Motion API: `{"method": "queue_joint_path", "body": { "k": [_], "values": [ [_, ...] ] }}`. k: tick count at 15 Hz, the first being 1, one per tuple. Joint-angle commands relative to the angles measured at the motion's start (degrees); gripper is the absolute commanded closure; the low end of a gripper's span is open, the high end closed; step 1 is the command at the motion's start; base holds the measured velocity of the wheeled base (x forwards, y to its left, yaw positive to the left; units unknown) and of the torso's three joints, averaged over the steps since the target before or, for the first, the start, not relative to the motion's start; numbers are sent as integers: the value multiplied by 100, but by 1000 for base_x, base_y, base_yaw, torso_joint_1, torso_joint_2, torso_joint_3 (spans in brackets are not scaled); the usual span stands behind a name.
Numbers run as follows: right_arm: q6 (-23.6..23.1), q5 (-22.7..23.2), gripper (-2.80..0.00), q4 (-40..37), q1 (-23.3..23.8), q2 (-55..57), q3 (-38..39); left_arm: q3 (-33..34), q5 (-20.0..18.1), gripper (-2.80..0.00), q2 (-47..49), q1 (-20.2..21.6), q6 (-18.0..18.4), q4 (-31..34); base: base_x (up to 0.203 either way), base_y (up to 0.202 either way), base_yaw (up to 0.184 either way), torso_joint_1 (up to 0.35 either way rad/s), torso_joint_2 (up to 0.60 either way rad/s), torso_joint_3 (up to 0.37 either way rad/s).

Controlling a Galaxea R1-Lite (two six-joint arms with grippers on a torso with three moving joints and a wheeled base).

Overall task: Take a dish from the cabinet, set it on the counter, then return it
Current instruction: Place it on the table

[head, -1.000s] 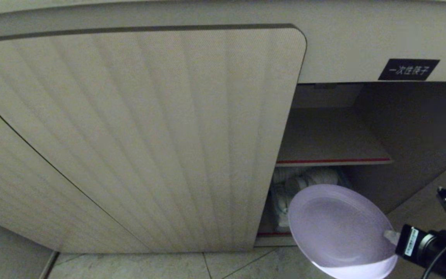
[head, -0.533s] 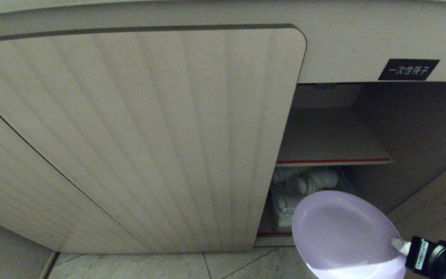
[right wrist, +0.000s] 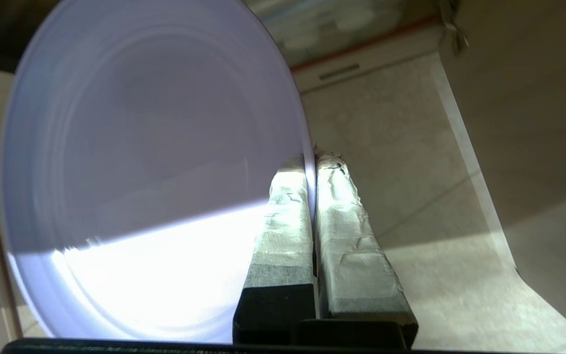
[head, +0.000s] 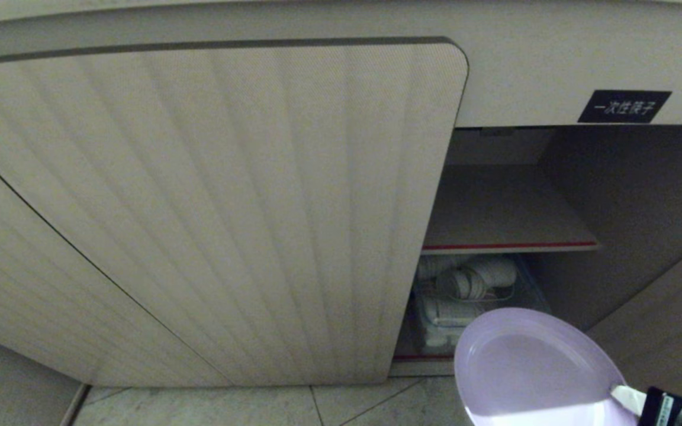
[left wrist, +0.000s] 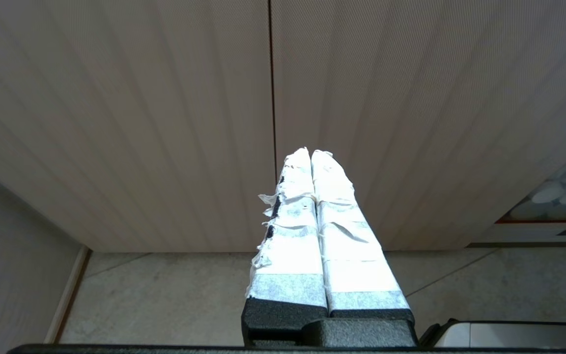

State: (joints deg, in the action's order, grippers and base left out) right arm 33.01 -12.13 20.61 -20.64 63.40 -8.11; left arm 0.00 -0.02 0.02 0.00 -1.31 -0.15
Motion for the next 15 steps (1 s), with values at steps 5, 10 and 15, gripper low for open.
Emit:
{"method": "queue_joint_path", "body": {
  "k": [5,10,15],
  "values": [
    [14,144,0,28,-67,-152,281,0,2,0,-2,0,-1,-3,0,0,0,0,0,0],
    [-175,467,0,135,-125,-170,359,0,2,0,-2,0,-1,-3,0,0,0,0,0,0],
    [-198,457,0,270,-125,-187,648,0,2,0,-2,0,-1,-3,0,0,0,0,0,0]
  ]
}}
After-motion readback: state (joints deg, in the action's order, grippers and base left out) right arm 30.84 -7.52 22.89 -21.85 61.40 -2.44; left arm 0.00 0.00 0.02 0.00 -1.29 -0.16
